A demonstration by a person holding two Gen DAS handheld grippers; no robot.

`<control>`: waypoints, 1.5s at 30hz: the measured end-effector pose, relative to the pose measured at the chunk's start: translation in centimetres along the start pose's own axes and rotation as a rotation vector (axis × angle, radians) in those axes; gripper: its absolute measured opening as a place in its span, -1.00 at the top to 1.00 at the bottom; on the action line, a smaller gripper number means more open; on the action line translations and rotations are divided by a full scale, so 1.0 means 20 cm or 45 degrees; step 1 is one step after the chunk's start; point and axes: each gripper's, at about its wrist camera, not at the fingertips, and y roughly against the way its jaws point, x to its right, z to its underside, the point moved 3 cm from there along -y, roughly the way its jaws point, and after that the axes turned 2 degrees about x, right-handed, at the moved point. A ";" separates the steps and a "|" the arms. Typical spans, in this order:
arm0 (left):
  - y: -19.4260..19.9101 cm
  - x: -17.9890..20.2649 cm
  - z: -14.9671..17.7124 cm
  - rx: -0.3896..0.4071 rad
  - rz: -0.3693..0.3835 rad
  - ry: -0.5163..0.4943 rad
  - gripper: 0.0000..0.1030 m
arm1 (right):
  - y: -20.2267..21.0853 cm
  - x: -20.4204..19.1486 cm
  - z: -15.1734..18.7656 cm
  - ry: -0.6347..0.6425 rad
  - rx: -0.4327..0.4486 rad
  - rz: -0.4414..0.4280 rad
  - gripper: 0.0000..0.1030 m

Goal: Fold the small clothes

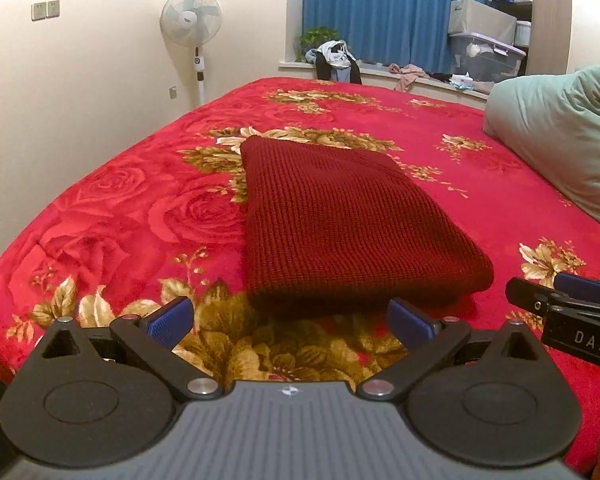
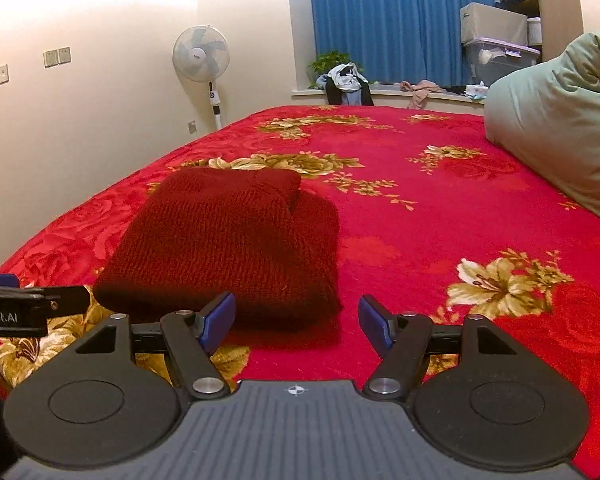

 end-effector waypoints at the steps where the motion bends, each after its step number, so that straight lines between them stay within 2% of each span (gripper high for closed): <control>1: 0.00 0.00 0.00 0.004 -0.001 -0.002 -0.99 | 0.00 0.00 0.00 0.001 0.004 -0.002 -0.36; 45: 0.02 0.04 0.00 0.022 0.005 -0.018 -0.99 | 0.03 -0.05 -0.01 0.053 0.043 -0.070 -0.39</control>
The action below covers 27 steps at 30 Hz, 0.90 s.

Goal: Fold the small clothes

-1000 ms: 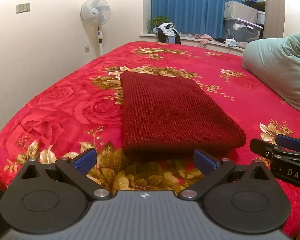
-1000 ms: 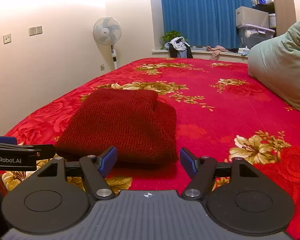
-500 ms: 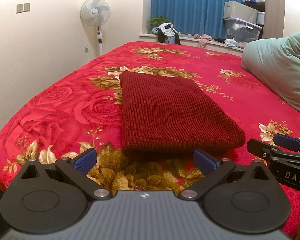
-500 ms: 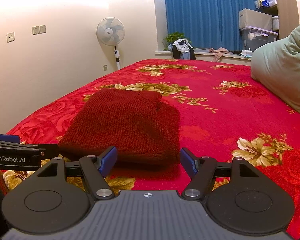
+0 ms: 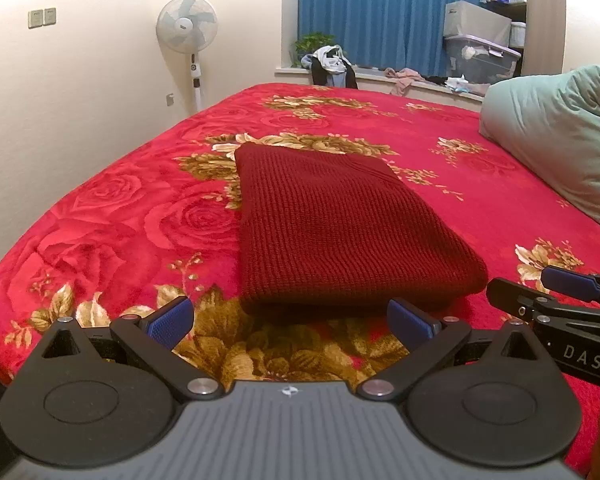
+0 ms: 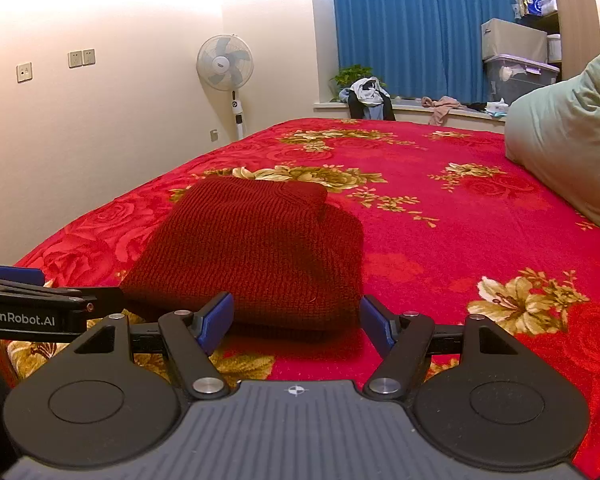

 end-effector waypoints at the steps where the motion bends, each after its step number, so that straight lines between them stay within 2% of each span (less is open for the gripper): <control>1: 0.00 0.00 0.00 0.002 0.001 -0.002 -0.99 | 0.00 0.00 0.00 0.001 -0.001 0.000 -0.39; 27: 0.00 0.01 0.00 0.006 0.012 -0.013 -0.99 | -0.01 -0.01 0.00 0.009 -0.006 -0.006 -0.39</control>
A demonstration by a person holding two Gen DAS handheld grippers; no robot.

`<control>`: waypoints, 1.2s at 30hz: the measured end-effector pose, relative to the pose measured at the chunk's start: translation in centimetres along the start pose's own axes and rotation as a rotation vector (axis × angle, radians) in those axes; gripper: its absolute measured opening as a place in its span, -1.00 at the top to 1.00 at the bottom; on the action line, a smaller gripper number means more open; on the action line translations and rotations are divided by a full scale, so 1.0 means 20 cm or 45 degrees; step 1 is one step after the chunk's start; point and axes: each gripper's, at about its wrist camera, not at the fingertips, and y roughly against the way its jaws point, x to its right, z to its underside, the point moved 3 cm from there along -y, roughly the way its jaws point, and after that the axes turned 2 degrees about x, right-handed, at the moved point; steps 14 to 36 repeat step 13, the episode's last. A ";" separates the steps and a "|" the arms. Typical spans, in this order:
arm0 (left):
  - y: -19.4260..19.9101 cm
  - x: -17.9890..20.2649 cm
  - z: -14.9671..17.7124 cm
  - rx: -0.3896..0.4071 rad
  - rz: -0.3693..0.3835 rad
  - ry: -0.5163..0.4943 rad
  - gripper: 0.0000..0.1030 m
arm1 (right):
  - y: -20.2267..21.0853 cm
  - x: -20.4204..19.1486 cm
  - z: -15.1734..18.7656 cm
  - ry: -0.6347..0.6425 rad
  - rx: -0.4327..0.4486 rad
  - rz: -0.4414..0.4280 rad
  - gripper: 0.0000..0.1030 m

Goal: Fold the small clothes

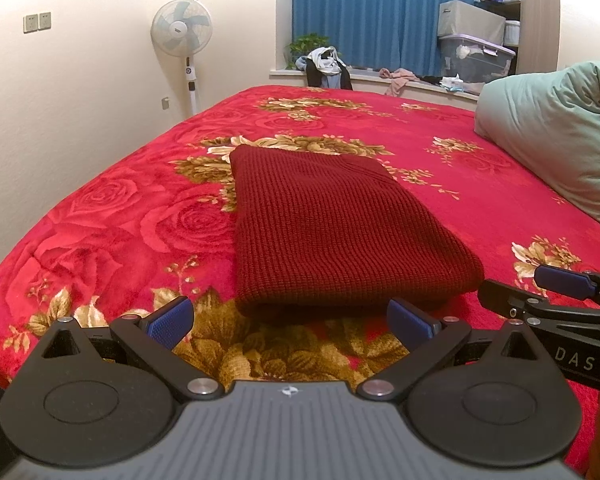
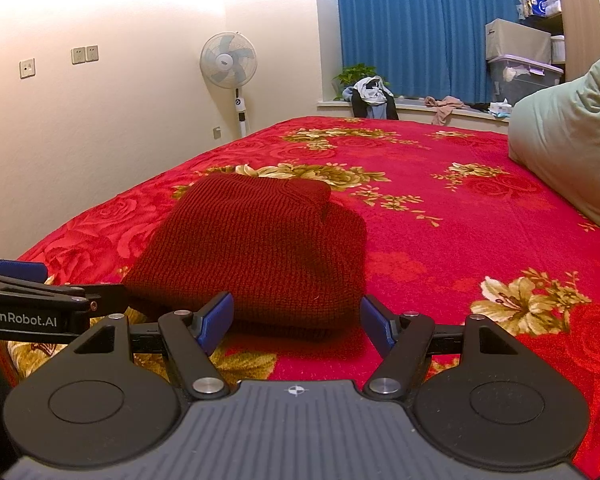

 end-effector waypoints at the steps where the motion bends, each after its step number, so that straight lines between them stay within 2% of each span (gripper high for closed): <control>1: 0.00 0.00 0.00 0.000 0.000 0.000 -0.99 | 0.00 0.00 0.00 0.000 0.000 0.000 -0.39; 36: 0.00 0.00 0.00 0.012 0.007 -0.007 -0.99 | 0.00 0.00 0.00 -0.001 0.000 0.001 -0.39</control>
